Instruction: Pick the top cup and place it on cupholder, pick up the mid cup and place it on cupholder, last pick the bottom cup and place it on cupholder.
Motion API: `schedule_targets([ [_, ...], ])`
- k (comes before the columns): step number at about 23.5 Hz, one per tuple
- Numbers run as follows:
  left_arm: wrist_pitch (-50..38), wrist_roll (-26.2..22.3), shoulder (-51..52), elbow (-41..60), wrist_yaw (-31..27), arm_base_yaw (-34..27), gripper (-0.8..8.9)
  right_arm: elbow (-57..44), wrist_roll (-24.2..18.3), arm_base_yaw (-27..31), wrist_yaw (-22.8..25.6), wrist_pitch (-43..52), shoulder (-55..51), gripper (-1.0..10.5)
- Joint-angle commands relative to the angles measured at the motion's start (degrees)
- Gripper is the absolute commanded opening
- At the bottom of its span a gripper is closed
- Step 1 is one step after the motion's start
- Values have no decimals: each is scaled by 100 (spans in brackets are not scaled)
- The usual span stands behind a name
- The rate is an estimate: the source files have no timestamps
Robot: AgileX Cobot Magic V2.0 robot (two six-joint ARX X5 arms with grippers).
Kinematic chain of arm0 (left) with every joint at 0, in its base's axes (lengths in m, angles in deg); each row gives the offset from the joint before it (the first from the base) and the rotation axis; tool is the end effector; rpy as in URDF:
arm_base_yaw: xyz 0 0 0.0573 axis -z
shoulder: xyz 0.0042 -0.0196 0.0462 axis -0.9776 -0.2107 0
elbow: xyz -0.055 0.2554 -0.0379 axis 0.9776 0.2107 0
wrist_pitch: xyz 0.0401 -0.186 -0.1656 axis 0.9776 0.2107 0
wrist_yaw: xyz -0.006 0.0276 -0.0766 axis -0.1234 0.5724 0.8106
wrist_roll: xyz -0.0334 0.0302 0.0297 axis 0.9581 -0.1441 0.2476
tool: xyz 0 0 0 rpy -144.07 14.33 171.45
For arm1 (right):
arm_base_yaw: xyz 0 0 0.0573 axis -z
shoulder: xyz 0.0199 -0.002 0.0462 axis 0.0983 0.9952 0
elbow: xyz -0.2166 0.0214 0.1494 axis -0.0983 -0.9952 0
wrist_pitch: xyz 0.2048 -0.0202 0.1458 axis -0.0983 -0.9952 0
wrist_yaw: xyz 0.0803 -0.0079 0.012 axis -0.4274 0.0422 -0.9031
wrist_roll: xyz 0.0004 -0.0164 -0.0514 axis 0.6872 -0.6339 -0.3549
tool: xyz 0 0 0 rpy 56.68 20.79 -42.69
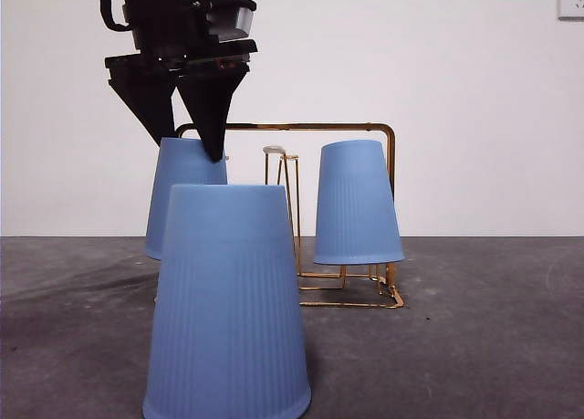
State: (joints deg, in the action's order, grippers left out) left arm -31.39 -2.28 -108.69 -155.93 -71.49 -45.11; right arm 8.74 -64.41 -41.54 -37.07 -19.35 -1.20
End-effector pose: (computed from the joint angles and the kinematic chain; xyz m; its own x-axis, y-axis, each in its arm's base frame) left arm 0.3035 -0.1912 0.3025 0.4074 -0.1273 -0.9043 0.5626 0.8150 0.1387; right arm 0.0445 0.0340 0.3722 0.6355 0.5200 -0.5707 -0.5545 0.8218 0.1313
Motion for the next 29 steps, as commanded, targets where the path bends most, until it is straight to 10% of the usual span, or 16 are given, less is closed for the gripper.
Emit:
schedule_targets([
  [1, -136, -33, -35, -170, -72, 7, 337, 48, -68, -39, 24, 70, 33, 455],
  [9, 872, 46, 109, -761, 133, 7, 473, 48, -44, -39, -57, 46, 42, 455],
  [19, 1976, 273, 2457, -498, 1792, 334, 468, 435, 284, -79, -1971, 343, 1718, 455],
  [29, 1202, 74, 4909, 1401, 2625, 522, 468, 1753, 590, -1012, -1491, 286, 3873, 488],
])
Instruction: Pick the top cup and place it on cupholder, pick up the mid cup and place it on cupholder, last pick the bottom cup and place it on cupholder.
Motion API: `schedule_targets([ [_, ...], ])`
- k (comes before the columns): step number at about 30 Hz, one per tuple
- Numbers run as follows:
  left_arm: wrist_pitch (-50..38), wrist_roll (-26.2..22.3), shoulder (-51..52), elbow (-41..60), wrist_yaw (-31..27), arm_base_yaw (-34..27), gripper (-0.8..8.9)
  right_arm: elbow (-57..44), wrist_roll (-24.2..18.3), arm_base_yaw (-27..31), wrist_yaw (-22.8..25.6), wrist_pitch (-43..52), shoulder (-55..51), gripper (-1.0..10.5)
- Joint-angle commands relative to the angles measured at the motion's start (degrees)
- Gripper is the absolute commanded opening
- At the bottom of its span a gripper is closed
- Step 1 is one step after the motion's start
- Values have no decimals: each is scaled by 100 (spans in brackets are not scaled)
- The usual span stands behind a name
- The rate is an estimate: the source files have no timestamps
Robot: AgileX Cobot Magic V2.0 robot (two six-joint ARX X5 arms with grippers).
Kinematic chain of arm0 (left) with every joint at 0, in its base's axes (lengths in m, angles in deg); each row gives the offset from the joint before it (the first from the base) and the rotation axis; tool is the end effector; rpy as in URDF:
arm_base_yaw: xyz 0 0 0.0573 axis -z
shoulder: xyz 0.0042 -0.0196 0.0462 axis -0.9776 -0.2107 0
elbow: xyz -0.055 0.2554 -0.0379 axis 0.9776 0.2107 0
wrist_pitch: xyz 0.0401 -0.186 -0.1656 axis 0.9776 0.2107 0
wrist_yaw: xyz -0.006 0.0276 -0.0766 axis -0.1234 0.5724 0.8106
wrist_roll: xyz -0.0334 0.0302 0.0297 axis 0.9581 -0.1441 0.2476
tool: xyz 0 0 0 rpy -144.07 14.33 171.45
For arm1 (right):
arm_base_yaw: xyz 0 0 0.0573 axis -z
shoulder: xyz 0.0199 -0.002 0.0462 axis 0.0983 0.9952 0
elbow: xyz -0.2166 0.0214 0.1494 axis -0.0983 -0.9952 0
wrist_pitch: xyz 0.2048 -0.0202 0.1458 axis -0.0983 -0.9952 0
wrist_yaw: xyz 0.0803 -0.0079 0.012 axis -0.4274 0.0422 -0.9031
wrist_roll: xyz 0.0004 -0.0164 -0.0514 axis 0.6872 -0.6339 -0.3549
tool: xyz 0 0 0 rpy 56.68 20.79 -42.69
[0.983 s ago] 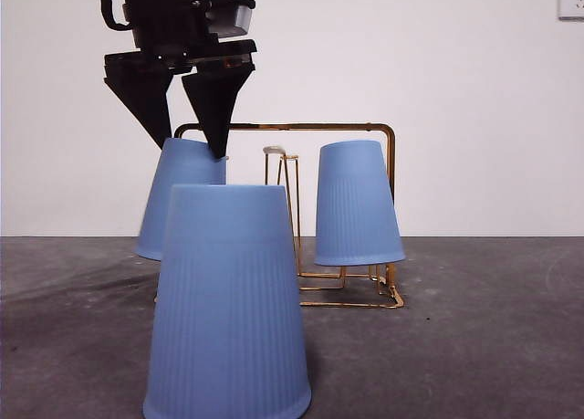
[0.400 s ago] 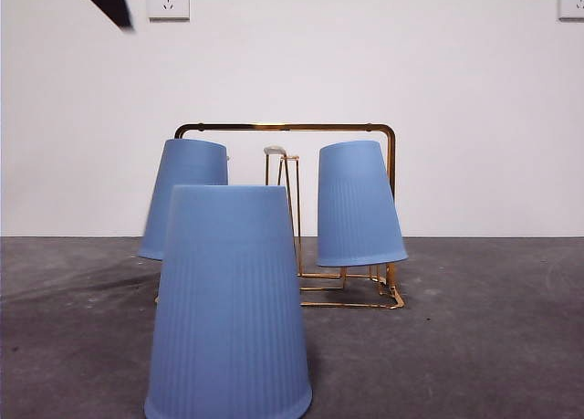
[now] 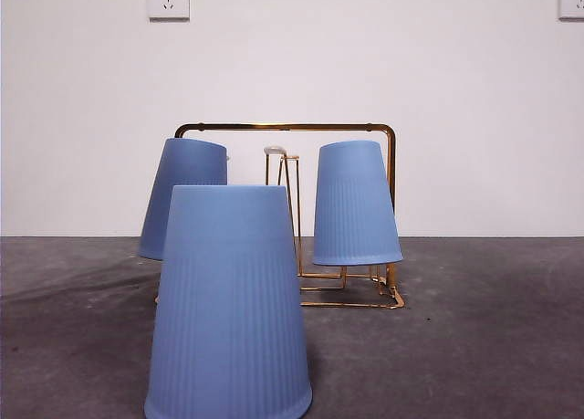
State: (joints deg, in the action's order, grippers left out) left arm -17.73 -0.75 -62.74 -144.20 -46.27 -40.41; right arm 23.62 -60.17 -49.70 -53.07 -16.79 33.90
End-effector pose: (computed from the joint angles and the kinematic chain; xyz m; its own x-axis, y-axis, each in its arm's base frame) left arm 0.0945 -0.0841 0.4147 0.3370 -0.6621 -0.6693 0.7885 0.5870 -0.1836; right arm 0.1437 0.1521 0.3802 0.1901 0.6321 -0.7512 -0.6694 0.6432 0.3718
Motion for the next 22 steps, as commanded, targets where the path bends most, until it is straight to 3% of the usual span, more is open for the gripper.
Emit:
schedule_targets([
  [1, -227, -79, 514, 404, 107, 52, 468, 378, 177, -297, 131, 31, 573, 488],
  [5, -374, -72, 1182, 970, 107, 50, 468, 601, 354, -568, 199, 24, 1191, 501],
  [10, -400, -48, 1784, 1412, 103, 50, 468, 612, 466, -975, 619, 42, 1858, 549],
  [22, -354, 13, 2120, 1480, 105, 52, 468, 612, 914, -1475, 1193, 522, 3178, 549],
])
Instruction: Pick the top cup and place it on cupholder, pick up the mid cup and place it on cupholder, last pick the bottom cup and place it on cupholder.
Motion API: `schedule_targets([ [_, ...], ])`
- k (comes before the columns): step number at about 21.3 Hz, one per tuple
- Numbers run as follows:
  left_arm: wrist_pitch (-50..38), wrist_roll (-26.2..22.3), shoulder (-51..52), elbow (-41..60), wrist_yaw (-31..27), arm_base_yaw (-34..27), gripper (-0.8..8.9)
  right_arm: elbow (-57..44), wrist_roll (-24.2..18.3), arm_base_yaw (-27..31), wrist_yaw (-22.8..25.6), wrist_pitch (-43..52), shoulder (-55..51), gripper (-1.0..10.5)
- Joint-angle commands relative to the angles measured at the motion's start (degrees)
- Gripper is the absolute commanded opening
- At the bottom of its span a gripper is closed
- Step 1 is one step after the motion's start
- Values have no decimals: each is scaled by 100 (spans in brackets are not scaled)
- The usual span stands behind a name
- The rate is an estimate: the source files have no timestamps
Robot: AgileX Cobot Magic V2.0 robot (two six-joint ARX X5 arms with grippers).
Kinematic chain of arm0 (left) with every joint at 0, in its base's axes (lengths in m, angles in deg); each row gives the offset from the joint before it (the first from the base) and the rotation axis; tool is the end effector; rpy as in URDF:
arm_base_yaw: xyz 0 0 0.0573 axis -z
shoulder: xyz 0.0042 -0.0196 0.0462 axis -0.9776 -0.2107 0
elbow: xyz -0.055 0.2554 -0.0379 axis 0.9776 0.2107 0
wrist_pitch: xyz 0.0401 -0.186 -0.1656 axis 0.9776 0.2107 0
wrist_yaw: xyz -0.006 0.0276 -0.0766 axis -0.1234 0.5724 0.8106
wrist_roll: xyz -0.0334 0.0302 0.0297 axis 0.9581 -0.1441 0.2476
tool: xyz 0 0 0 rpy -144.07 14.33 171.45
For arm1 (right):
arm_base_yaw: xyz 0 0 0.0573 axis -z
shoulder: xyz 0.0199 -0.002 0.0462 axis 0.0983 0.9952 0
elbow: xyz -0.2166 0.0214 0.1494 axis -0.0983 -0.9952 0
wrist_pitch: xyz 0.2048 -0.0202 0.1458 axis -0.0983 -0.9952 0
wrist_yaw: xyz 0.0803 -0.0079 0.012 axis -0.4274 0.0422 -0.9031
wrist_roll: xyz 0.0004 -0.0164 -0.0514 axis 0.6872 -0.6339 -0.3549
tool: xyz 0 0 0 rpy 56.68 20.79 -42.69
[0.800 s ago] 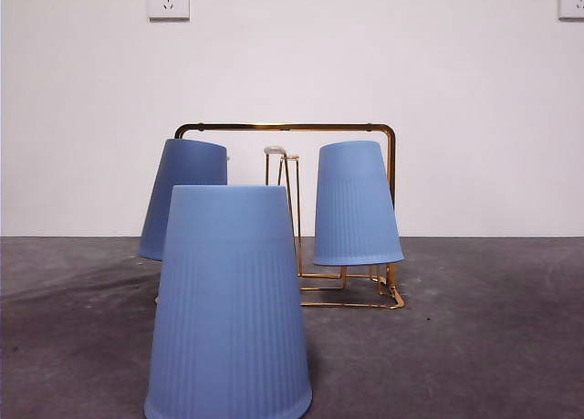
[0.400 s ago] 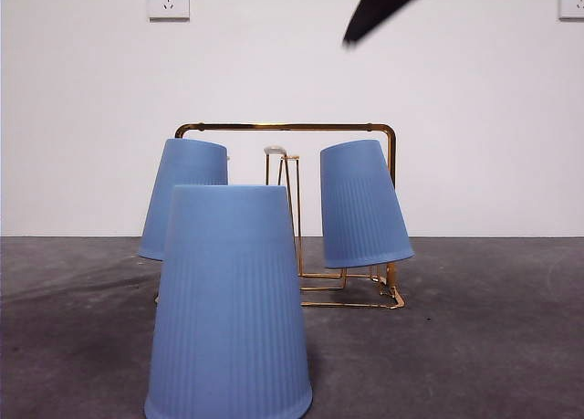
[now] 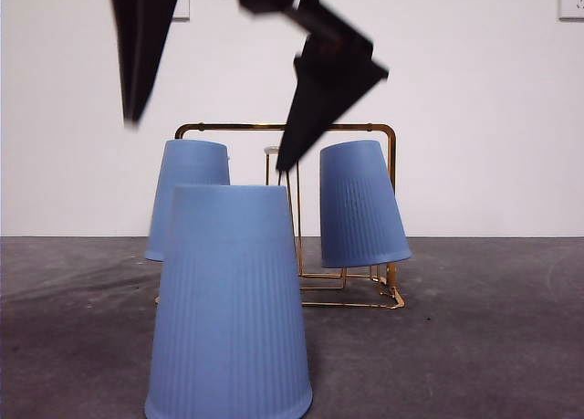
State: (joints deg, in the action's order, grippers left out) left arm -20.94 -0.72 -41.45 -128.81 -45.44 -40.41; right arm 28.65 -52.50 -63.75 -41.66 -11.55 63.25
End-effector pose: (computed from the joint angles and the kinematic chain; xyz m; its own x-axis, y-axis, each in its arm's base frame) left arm 0.0341 -0.0384 0.3748 0.4031 -0.7299 -0.5520 0.8146 0.5611 -0.1471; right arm 0.1754 0.2890 0.2768 0.0565 0.3338 -0.9410 -0.6509 0.7270 0.2188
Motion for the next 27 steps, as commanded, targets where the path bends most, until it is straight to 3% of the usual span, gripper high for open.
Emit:
schedule_targets([
  [1, -31, 15, -4, -59, 24, 52, 468, 109, 149, -76, 55, -7, 334, 549],
  [8, -26, 72, 50, -59, 22, 52, 468, 109, 245, -96, 85, 0, 721, 527],
  [13, -31, 70, 68, -59, 22, 52, 468, 111, 387, -107, 48, -72, 741, 320],
  [17, -31, 70, 68, -59, 22, 59, 468, 468, 437, -107, 9, -525, 686, 300],
  [23, -31, 74, 72, -59, 22, 129, 468, 1904, 420, -83, 828, -1895, 684, 291],
  [27, -35, 96, 72, -59, 22, 136, 468, 2767, 417, -2, 1263, -2133, 684, 287],
])
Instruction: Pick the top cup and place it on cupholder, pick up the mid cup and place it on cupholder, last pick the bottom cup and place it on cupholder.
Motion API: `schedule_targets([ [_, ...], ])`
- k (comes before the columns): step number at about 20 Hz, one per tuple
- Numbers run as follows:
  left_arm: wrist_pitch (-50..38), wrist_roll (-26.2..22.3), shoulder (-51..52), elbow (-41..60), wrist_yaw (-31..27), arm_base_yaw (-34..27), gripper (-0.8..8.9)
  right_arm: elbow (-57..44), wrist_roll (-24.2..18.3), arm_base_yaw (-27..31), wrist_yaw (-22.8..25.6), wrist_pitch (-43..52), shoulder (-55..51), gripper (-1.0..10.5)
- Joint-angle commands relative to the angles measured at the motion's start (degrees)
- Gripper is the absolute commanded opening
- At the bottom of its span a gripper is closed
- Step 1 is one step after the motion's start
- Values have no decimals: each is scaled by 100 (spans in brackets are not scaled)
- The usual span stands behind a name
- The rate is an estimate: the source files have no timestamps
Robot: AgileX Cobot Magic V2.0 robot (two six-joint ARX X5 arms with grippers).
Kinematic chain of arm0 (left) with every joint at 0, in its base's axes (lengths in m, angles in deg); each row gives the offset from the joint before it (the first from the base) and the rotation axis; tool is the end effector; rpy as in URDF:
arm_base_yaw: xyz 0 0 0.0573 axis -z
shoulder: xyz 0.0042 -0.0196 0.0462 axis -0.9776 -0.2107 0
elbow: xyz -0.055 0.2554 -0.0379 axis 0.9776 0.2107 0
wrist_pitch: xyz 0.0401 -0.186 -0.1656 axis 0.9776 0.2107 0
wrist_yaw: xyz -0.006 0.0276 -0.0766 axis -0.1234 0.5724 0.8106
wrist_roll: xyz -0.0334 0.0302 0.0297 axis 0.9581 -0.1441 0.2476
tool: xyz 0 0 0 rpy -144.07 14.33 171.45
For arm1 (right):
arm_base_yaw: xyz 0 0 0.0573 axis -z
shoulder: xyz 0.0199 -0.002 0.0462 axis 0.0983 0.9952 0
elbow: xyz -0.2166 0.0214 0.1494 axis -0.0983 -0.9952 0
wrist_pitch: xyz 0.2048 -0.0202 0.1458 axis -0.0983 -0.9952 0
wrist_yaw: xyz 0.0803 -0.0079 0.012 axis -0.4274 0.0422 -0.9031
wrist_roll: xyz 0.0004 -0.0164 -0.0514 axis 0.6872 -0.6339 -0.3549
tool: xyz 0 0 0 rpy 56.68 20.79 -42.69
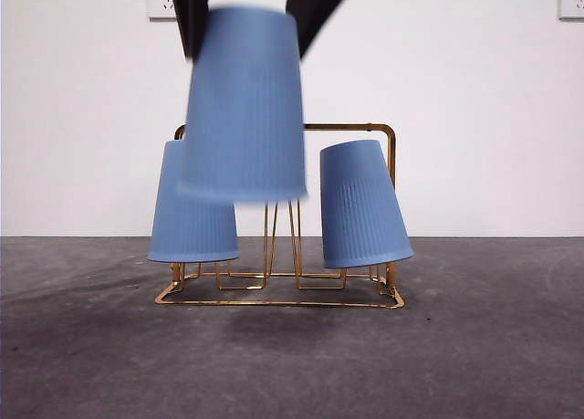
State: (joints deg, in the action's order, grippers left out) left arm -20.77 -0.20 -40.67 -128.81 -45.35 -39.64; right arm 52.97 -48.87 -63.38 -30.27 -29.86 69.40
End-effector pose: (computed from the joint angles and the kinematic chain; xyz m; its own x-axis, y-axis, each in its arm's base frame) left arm 0.0305 -0.0365 0.3750 0.3966 -0.7398 -0.5436 0.8202 0.5515 -0.1522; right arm 0.1896 0.2967 0.3497 0.2261 0.2271 -0.9473 -0.5703 0.8192 0.0602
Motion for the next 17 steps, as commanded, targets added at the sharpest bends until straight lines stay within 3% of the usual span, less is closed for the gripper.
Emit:
schedule_targets([
  [1, -50, 52, -7, -59, 13, 68, 468, 503, 55, -13, 210, -326, 70, 283],
  [5, -55, 83, -7, -59, 15, 90, 468, 1010, 28, 201, 697, -369, 70, 280],
  [11, -72, 101, -7, -59, 15, 90, 468, 1040, -116, 723, 682, 70, 81, 274],
  [14, -83, 101, -7, -59, 15, 90, 468, 1040, -247, 885, 365, 498, 85, 274],
  [17, -90, 101, -7, -59, 13, 90, 468, 1040, -247, 927, 358, 568, 151, 274],
])
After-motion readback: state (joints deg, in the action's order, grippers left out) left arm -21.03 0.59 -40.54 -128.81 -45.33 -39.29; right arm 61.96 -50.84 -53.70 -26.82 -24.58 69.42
